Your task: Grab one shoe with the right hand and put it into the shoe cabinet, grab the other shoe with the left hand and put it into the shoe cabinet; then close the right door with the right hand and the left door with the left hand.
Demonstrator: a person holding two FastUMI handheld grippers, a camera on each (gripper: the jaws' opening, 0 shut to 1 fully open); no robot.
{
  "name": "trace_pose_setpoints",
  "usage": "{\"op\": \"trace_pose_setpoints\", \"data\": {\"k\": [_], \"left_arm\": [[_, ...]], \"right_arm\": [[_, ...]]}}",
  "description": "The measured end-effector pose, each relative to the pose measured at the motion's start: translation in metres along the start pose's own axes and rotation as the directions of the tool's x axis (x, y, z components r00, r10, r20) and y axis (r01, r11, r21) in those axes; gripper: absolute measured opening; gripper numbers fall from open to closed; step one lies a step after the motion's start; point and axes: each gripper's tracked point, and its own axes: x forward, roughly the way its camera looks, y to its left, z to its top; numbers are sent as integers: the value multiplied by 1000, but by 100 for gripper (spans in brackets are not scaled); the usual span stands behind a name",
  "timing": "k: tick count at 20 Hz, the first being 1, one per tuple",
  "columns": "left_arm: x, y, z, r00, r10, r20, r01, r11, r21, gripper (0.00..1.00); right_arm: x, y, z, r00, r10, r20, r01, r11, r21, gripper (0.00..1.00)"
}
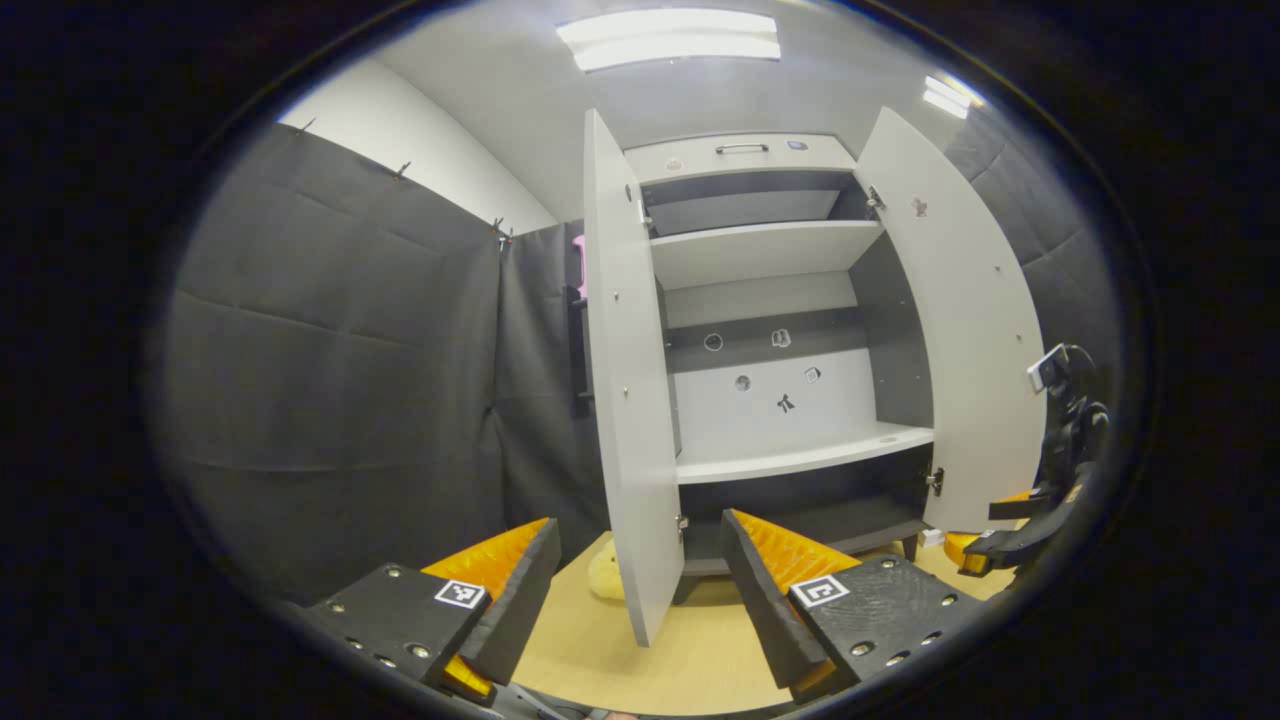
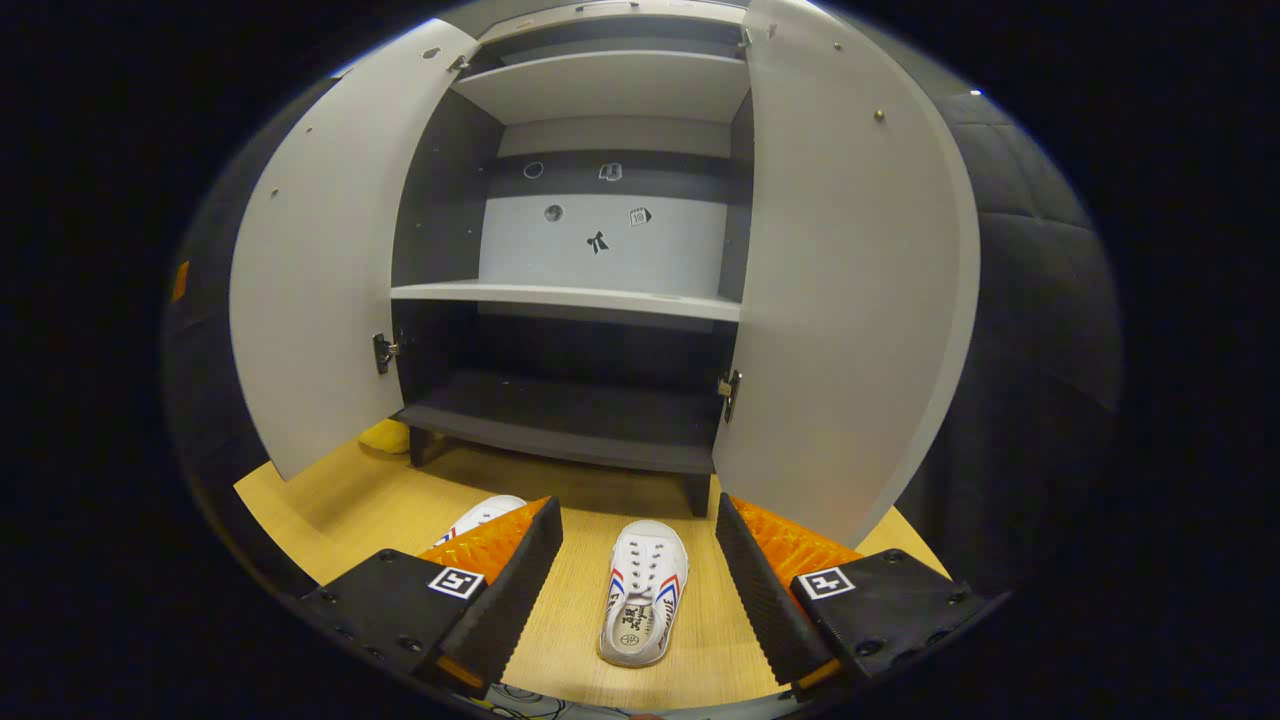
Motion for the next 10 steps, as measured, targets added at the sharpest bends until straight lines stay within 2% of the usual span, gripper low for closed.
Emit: {"op": "trace_pose_setpoints", "data": {"k": [5,10], "left_arm": [[-9,10,-8,998,49,-37,-48,999,20,94],[-19,17,-10,994,92,-56,-90,995,41,94]], "right_arm": [[31,7,-37,990,56,-127,-55,998,9,98],[59,20,-81,961,97,-260,-96,995,17,98]]}}
